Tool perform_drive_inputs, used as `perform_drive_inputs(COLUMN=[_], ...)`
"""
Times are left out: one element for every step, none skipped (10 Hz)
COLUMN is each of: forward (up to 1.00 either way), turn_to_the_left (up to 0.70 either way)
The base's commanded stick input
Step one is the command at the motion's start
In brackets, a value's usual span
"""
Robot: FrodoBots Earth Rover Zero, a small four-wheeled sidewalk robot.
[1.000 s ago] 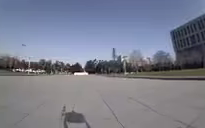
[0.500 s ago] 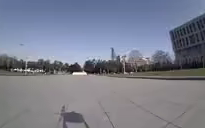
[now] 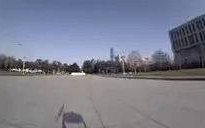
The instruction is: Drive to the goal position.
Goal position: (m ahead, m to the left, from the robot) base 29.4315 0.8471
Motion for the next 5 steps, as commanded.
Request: perform_drive_inputs(forward=[1.0,1.0,1.0,1.0,1.0], turn_to_the_left=[0.03,0.03,0.03,0.03,0.03])
